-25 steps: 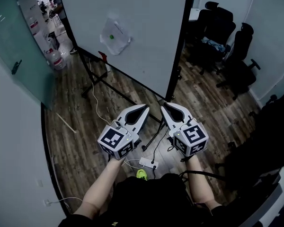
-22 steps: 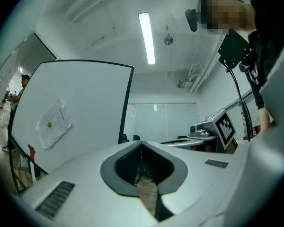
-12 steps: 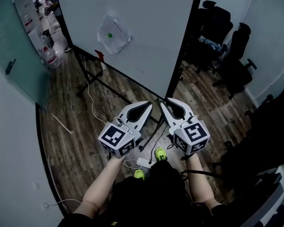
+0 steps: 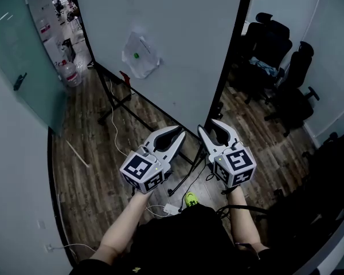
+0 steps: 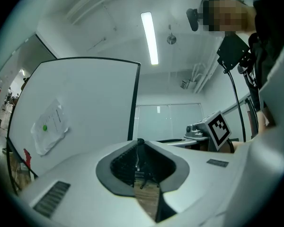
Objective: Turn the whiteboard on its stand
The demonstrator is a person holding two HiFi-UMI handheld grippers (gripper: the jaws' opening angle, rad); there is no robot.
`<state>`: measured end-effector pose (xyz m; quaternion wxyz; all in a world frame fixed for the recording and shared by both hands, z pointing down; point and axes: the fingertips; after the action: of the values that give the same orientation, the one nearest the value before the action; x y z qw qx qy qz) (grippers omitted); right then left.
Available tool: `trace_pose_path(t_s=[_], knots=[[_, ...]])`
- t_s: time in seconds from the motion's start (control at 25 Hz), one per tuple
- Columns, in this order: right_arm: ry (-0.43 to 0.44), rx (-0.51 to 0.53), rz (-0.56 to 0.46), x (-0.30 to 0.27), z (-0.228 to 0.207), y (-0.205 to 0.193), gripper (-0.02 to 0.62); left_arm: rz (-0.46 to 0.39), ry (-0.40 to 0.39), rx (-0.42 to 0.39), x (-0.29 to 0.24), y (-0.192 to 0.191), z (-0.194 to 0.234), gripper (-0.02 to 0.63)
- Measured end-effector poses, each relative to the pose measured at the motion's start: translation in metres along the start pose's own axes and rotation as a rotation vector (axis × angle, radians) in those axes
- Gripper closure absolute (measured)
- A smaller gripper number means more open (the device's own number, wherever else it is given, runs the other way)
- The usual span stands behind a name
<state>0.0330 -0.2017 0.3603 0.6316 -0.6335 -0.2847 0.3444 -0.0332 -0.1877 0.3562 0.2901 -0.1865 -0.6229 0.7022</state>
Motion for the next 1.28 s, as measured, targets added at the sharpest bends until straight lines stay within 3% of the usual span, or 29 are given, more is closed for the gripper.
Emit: trace_pose_path(t_s=[0.68, 1.28], knots=[[0.046, 0.003, -0.001, -0.018, -0.104, 0.001, 0.31, 0.006, 0.087, -0.016, -0.091, -0.013, 0.007, 0.546], [0.167, 0.061, -0.001, -0.049, -0.14, 0.002, 0.305, 0.003, 0.235, -0.009, -0.118, -0.035, 0.031, 0.546]])
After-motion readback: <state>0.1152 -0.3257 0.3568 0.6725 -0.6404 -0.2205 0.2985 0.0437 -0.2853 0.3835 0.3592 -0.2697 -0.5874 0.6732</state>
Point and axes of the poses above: the fingertips, and each gripper's own axes: x backward along the fingers, z to its left, y out of its top, and after that the axes turned 14 degrees about y, right-handed
